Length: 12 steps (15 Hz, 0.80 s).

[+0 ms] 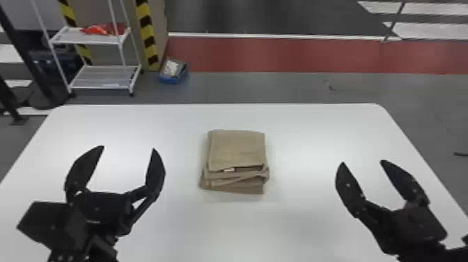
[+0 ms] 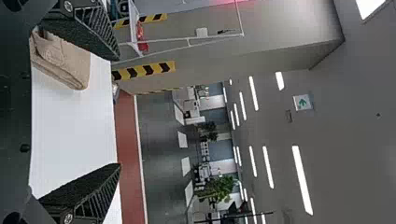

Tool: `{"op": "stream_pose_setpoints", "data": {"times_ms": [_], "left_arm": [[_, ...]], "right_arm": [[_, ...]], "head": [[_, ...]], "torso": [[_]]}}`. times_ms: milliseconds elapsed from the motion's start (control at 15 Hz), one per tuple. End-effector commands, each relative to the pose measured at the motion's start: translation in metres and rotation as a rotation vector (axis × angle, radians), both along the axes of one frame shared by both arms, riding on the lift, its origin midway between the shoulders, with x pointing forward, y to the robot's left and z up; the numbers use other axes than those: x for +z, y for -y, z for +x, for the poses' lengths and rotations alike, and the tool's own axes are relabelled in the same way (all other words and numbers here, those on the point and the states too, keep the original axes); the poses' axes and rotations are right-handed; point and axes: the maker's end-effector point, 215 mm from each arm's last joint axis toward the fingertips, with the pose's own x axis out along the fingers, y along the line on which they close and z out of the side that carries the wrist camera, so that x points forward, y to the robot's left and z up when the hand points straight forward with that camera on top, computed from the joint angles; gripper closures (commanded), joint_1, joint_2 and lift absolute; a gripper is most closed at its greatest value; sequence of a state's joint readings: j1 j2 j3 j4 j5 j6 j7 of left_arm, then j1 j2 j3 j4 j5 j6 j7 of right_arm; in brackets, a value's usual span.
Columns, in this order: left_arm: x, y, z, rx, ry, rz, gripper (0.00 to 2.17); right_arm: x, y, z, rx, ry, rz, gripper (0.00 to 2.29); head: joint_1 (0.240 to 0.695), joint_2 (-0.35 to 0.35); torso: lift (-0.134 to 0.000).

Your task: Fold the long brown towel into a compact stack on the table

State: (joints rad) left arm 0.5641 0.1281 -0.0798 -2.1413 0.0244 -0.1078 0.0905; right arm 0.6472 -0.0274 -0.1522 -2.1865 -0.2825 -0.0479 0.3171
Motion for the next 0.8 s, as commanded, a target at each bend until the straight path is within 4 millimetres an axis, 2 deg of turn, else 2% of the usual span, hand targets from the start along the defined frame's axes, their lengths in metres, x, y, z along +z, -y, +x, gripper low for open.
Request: {"op": "stream_pose_setpoints", "data": {"times_ms": [0,133,733], "left_arm": [[0.001,0.001,0.000,-0.001,-0.004,0.004,0.02],[0.006,0.002,-0.001,-0.003,-0.003,0.002,0.02],[0.012,-0.003,-0.006,0.003,-0.009,0.006,0.03]], "right_arm": [[0.001,-0.008,0.000,0.002,-0.011,0.015,0.08],[0.002,-0.014,0.000,0.004,-0.009,0.016,0.08],[0.001,-0.018,0.003,-0.016,-0.012,0.023,0.08]], "head": [[0.695,-0.045],[0.695,-0.041],[0.695,-0.022]], "torso": [[-0.121],[-0.121],[-0.121]]}}
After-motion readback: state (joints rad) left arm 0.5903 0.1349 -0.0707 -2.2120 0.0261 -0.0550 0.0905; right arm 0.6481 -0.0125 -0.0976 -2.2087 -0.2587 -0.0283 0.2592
